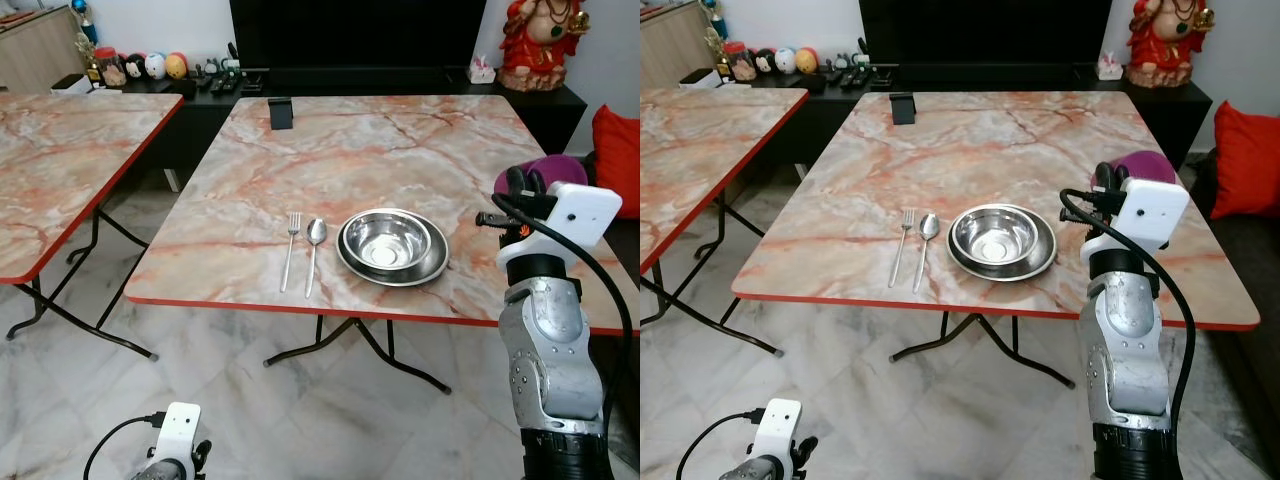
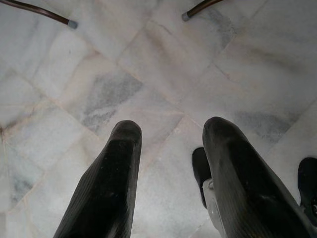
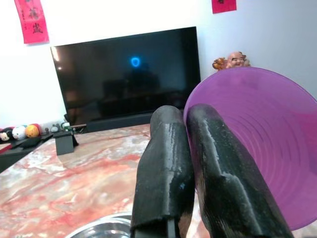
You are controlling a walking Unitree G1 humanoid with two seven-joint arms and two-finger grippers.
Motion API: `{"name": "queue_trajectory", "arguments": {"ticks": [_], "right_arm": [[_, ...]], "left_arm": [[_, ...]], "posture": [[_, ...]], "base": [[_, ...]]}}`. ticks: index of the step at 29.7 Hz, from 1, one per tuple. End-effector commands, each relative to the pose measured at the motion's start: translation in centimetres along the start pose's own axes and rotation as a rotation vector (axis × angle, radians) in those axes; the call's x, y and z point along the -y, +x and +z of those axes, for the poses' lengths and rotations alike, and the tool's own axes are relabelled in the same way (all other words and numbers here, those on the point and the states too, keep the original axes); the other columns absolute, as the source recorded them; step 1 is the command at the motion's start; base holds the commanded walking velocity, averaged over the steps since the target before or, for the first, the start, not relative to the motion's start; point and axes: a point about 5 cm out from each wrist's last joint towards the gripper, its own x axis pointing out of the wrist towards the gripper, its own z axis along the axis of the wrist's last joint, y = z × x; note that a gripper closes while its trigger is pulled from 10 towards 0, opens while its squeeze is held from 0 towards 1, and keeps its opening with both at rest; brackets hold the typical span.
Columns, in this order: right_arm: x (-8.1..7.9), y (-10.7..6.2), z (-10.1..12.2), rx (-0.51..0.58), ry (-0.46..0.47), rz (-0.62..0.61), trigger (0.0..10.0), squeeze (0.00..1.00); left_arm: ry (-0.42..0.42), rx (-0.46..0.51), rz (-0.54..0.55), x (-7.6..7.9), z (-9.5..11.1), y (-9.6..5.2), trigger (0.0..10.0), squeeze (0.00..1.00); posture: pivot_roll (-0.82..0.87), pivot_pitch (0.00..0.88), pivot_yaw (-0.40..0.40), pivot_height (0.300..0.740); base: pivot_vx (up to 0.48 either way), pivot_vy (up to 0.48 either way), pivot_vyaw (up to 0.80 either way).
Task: Setting the table
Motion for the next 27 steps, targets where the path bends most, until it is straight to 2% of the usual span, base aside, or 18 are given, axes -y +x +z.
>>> {"name": "queue_trajectory", "arguments": {"ticks": [1, 3, 7, 25, 27], "right_arm": [[-0.03, 0.27, 0.37, 0.010, 0.001, -0.009, 10.0, 0.00], [0.12, 0.39, 0.33, 0.002, -0.007, -0.021, 10.0, 0.00], [0.12, 0.48, 0.33, 0.006, 0.007, -0.024, 10.0, 0.00], [-0.07, 0.81, 0.50, 0.017, 0.004, -0.027, 10.0, 0.00], [-0.13, 0.89, 0.54, 0.020, 0.004, -0.026, 10.0, 0.00]], "left_arm": [[-0.005, -0.011, 0.006, -0.38, -0.12, -0.04, 10.0, 0.00], [-0.004, -0.012, 0.007, -0.35, -0.11, -0.03, 10.0, 0.00], [-0.005, -0.014, 0.012, -0.34, -0.10, -0.01, 10.0, 0.00], [-0.020, -0.036, -0.002, -0.19, -0.72, -0.14, 10.0, 0.00], [-0.028, -0.038, -0.009, -0.14, -0.77, -0.15, 10.0, 0.00]], "posture": [[-0.08, 0.000, 0.039, 0.740], [-0.08, 0.000, 0.040, 0.740], [-0.08, 0.000, 0.038, 0.740], [-0.07, 0.000, 0.028, 0.740], [-0.07, 0.000, 0.028, 0.740]], "base": [[0.000, 0.000, 0.00], [0.000, 0.000, 0.00], [0.131, 0.000, -0.68], [0.304, 0.000, 0.00], [0.000, 0.000, 0.00]]}}
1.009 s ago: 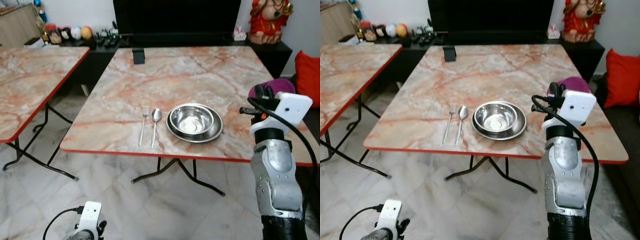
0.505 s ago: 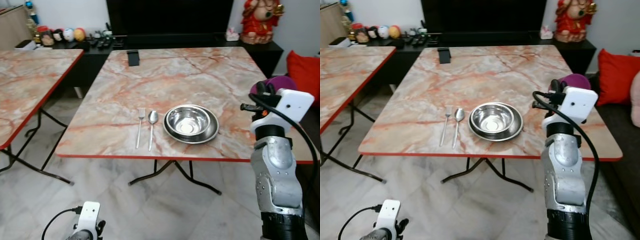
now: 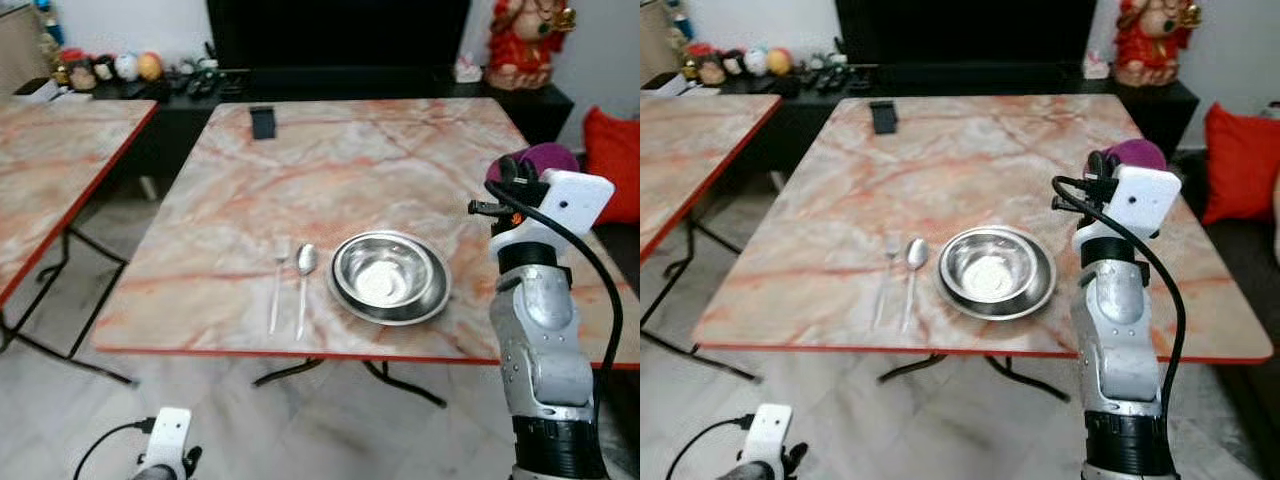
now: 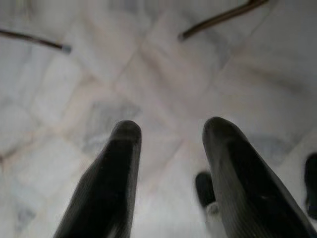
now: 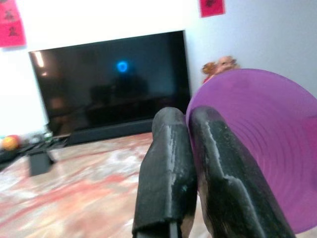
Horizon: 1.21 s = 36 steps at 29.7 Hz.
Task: Setting the table
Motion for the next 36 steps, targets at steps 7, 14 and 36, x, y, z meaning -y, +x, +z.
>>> {"name": "queue_trajectory", "arguments": {"ticks": [7, 14, 36], "right_arm": [[-0.5, 0.3, 0.4, 0.018, 0.009, 0.004, 10.0, 0.00], [0.2, 1.1, 0.9, 0.015, -0.058, 0.001, 10.0, 0.00], [1.4, 3.4, -2.9, -0.590, -0.360, 0.325, 10.0, 0.00]], "left_arm": [[-0.005, -0.024, 0.000, -0.4, -0.6, -0.2, 10.0, 0.00], [-0.010, -0.032, -0.001, -0.5, -0.9, -0.2, 10.0, 0.00], [-0.017, -0.074, -0.025, -0.2, -1.7, -0.4, 10.0, 0.00]], "posture": [[-0.07, 0.000, 0.028, 0.740], [-0.07, 0.000, 0.030, 0.740], [-0.09, 0.000, 0.047, 0.740]], "base": [[0.000, 0.000, 0.00], [0.000, 0.000, 0.00], [0.000, 0.000, 0.00]]}}
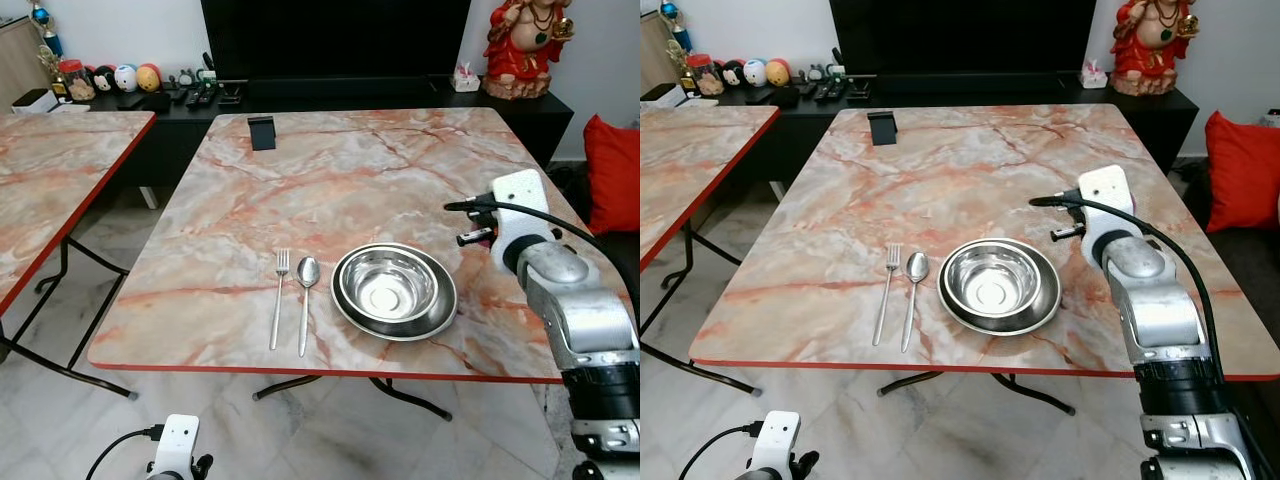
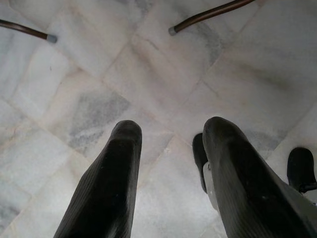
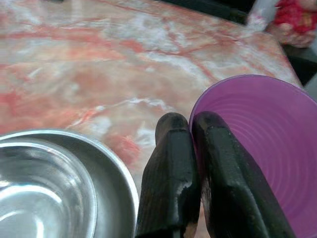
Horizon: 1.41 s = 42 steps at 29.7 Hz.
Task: Setting the table
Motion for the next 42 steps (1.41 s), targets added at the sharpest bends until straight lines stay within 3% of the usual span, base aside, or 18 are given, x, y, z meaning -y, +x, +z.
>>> {"name": "queue_trajectory", "arguments": {"ticks": [1, 9, 16, 22, 26, 32, 42], "right_arm": [[0.2, 0.2, 0.0, -0.032, -0.014, 0.022, 10.0, 0.00], [0.9, 0.9, -1.0, -0.087, -0.029, 0.073, 10.0, 0.00], [1.2, 1.6, -1.4, -0.114, 0.103, 0.080, 10.0, 0.00], [1.0, 1.9, -1.4, -0.132, 0.127, 0.101, 10.0, 0.00], [1.0, 2.0, -1.6, -0.154, 0.093, 0.111, 10.0, 0.00], [0.4, 2.0, -1.1, -0.160, -0.034, 0.199, 10.0, 0.00], [0.4, 1.9, -1.7, -0.201, -0.071, 0.220, 10.0, 0.00]], "left_arm": [[-0.005, -0.031, 0.000, -0.2, -0.6, -0.1, 10.0, 0.00], [-0.009, -0.038, -0.015, 0.0, -0.6, -0.1, 10.0, 0.00], [-0.008, -0.040, -0.014, 0.0, -0.7, -0.1, 10.0, 0.00], [-0.008, -0.041, -0.016, 0.0, -0.6, -0.1, 10.0, 0.00], [-0.009, -0.043, -0.017, 0.0, -0.7, -0.1, 10.0, 0.00], [-0.011, -0.048, -0.021, 0.1, -0.8, -0.1, 10.0, 0.00], [-0.016, -0.053, -0.023, 0.2, -0.8, -0.1, 10.0, 0.00]], "posture": [[-0.09, 0.000, 0.047, 0.740], [-0.09, 0.000, 0.048, 0.740], [-0.09, 0.000, 0.047, 0.740], [-0.09, 0.000, 0.046, 0.740], [-0.10, 0.000, 0.046, 0.740], [-0.10, 0.000, 0.046, 0.740], [-0.10, 0.000, 0.042, 0.740]], "base": [[0.000, 0.000, 0.00], [0.000, 0.000, 0.00], [0.000, 0.000, 0.00], [0.000, 0.000, 0.00], [0.000, 0.000, 0.00], [0.000, 0.000, 0.00], [0.000, 0.000, 0.00]]}}
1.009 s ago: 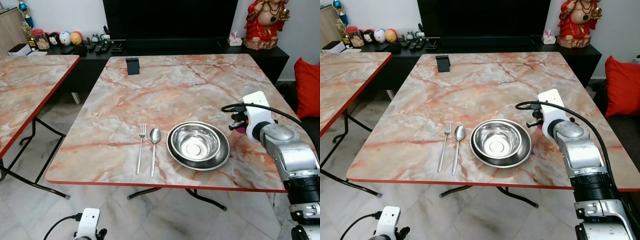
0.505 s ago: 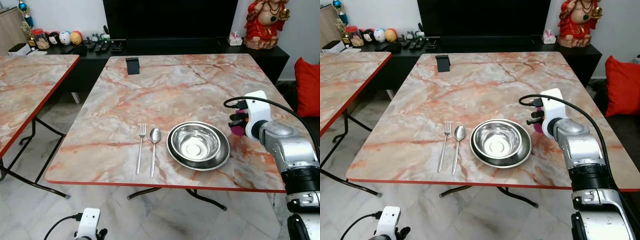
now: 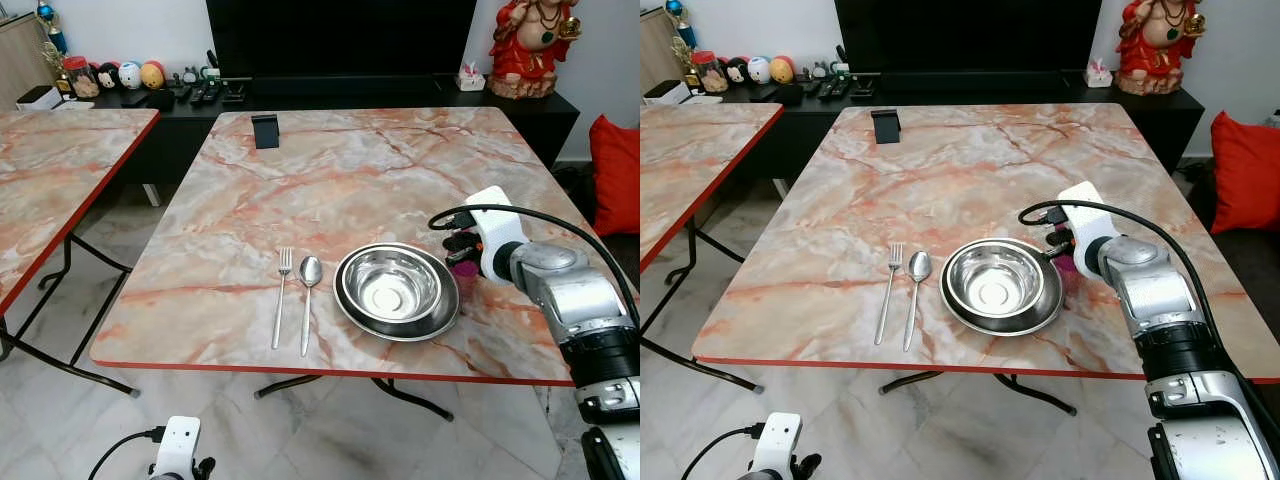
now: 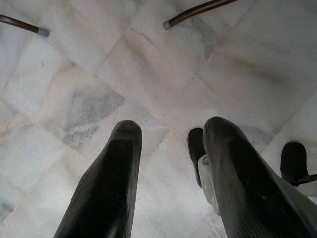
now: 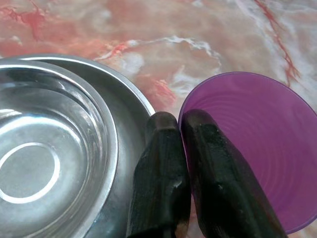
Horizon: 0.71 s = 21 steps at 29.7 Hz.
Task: Setting the table
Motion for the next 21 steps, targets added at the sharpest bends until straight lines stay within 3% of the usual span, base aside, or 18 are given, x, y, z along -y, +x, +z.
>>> {"name": "queue_trajectory", "arguments": {"ticks": [1, 4, 13, 21], "right_arm": [[0.4, -0.2, 0.4, -0.005, -0.019, -0.020, 10.0, 0.00], [1.1, -0.3, -0.1, -0.026, 0.004, -0.068, 10.0, 0.00], [1.2, -0.3, -0.3, -0.033, 0.045, -0.087, 10.0, 0.00], [2.2, -0.2, -0.2, -0.020, 0.145, -0.189, 10.0, 0.00]], "left_arm": [[-0.010, -0.035, -0.002, 0.0, -0.7, -0.1, 10.0, 0.00], [-0.011, -0.037, -0.003, 0.1, -0.7, -0.1, 10.0, 0.00], [-0.012, -0.041, 0.000, -0.1, -0.9, -0.2, 10.0, 0.00], [-0.011, -0.040, 0.000, -0.1, -0.9, -0.1, 10.0, 0.00]], "posture": [[-0.10, 0.000, 0.042, 0.740], [-0.10, 0.000, 0.042, 0.740], [-0.10, 0.000, 0.043, 0.740], [-0.10, 0.000, 0.043, 0.740]], "base": [[0.000, 0.000, 0.00], [0.000, 0.000, 0.00], [0.000, 0.000, 0.00], [0.000, 0.000, 0.00]]}}
